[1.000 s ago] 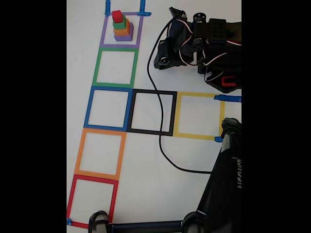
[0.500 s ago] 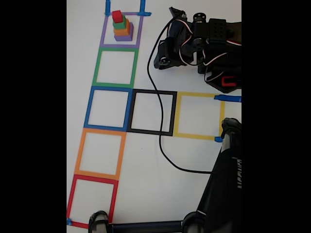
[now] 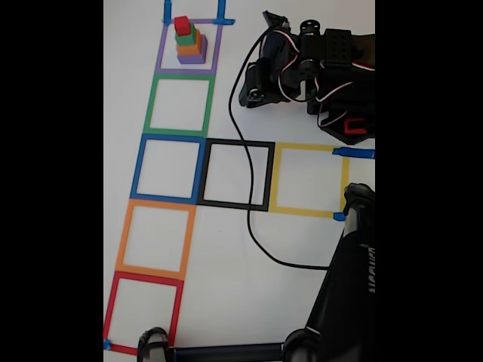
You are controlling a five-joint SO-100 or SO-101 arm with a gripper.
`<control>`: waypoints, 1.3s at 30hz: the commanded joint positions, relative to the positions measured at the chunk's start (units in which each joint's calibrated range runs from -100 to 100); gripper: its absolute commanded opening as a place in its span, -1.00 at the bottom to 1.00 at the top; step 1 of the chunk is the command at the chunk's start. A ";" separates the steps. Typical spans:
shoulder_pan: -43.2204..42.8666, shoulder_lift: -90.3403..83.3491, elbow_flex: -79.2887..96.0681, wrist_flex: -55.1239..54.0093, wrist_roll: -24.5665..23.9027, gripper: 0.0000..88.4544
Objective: Tower of hanoi
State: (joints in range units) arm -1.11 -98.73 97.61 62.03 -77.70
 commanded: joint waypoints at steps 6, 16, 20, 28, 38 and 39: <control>-1.09 -1.19 0.39 -0.98 2.21 -0.97; 2.45 -0.94 -3.52 -2.36 16.41 -0.97; 4.85 1.80 -11.16 -2.36 32.30 -0.97; 9.74 10.20 -29.61 -2.68 67.98 -0.97; 18.08 17.22 -44.06 -11.34 139.66 -0.97; 19.23 18.11 -44.79 -11.83 148.28 -0.97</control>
State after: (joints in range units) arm 14.45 -84.21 57.95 53.57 40.11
